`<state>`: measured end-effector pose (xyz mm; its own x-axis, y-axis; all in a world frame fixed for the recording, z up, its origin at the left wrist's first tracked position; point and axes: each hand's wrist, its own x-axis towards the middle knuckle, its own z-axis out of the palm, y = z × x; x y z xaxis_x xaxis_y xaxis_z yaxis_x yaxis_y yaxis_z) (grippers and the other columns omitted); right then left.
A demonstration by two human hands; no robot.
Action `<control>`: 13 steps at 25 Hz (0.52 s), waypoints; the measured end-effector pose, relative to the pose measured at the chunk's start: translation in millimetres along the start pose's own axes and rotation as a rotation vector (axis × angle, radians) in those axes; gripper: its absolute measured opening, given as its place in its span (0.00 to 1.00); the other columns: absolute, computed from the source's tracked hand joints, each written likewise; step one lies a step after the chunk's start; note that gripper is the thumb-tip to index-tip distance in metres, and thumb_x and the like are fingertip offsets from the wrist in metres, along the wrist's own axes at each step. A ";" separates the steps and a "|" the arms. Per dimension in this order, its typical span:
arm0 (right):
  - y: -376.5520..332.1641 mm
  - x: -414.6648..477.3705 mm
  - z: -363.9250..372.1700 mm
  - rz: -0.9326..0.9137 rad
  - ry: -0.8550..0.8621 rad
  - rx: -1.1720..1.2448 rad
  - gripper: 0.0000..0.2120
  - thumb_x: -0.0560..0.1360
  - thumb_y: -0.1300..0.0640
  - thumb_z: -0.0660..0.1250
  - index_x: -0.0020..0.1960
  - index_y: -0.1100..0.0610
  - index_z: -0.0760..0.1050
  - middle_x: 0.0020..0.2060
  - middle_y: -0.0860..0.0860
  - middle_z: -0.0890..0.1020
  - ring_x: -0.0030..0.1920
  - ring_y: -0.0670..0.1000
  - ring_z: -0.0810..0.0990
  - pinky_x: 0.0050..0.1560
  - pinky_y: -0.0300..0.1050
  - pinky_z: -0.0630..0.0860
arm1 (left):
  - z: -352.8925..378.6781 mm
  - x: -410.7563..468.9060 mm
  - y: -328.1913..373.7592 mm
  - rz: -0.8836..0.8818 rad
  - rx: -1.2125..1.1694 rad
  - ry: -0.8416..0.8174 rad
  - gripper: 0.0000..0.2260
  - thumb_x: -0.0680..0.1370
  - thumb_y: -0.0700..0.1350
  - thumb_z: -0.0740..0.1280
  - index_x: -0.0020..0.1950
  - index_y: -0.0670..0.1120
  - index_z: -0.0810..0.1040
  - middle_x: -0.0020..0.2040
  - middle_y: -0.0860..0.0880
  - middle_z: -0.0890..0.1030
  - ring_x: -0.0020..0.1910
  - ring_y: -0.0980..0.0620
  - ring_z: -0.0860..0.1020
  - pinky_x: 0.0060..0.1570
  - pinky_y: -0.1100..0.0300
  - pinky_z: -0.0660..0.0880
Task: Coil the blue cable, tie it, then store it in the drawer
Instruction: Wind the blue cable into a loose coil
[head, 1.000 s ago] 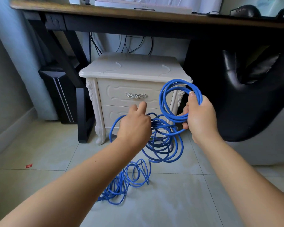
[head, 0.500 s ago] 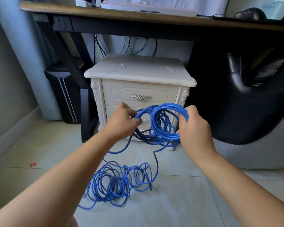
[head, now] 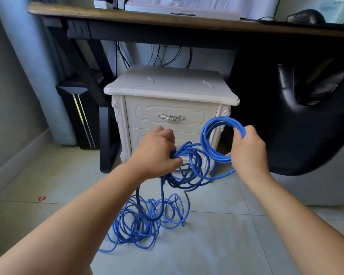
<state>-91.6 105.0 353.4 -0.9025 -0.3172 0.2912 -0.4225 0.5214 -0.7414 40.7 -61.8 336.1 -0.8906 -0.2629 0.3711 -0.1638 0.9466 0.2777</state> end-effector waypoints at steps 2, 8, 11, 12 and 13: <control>-0.6 -0.9 -0.8 -0.011 0.010 0.001 0.11 0.83 0.55 0.53 0.46 0.60 0.66 0.35 0.54 0.72 0.34 0.56 0.71 0.33 0.50 0.67 | -1.8 -2.3 1.7 0.009 -0.265 -0.017 0.12 0.66 0.51 0.66 0.32 0.44 0.82 0.40 0.53 0.77 0.43 0.53 0.71 0.44 0.62 0.69; -2.7 -7.6 0.0 -0.099 0.083 0.062 0.11 0.83 0.55 0.54 0.43 0.59 0.64 0.34 0.57 0.73 0.38 0.62 0.78 0.34 0.54 0.72 | -7.8 -4.3 8.0 -0.362 -1.077 -0.359 0.09 0.78 0.43 0.69 0.37 0.45 0.78 0.32 0.47 0.80 0.35 0.48 0.81 0.43 0.57 0.78; -7.2 -17.9 1.1 -0.201 0.112 0.098 0.10 0.82 0.56 0.55 0.43 0.58 0.64 0.33 0.58 0.73 0.37 0.64 0.78 0.35 0.57 0.73 | -9.3 -6.9 7.6 -0.421 -1.220 -0.348 0.13 0.78 0.43 0.67 0.33 0.47 0.76 0.31 0.48 0.75 0.33 0.50 0.79 0.39 0.60 0.77; -8.7 -20.3 0.8 -0.219 0.123 0.102 0.09 0.82 0.57 0.56 0.44 0.59 0.64 0.34 0.59 0.74 0.37 0.63 0.78 0.35 0.57 0.74 | -10.9 -7.2 6.7 -0.459 -1.270 -0.334 0.14 0.79 0.42 0.66 0.32 0.46 0.74 0.30 0.48 0.74 0.32 0.51 0.78 0.36 0.61 0.76; -9.5 -20.8 0.2 -0.218 0.140 0.116 0.09 0.82 0.57 0.56 0.45 0.59 0.65 0.34 0.59 0.75 0.37 0.61 0.78 0.36 0.56 0.74 | -12.6 -7.3 5.8 -0.497 -1.308 -0.328 0.14 0.79 0.42 0.65 0.33 0.45 0.72 0.29 0.48 0.73 0.31 0.51 0.77 0.34 0.62 0.75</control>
<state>-68.9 106.4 354.3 -0.7974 -0.2951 0.5264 -0.6030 0.3560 -0.7139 51.6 -56.8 346.1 -0.9431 -0.2851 -0.1714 -0.1409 -0.1244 0.9822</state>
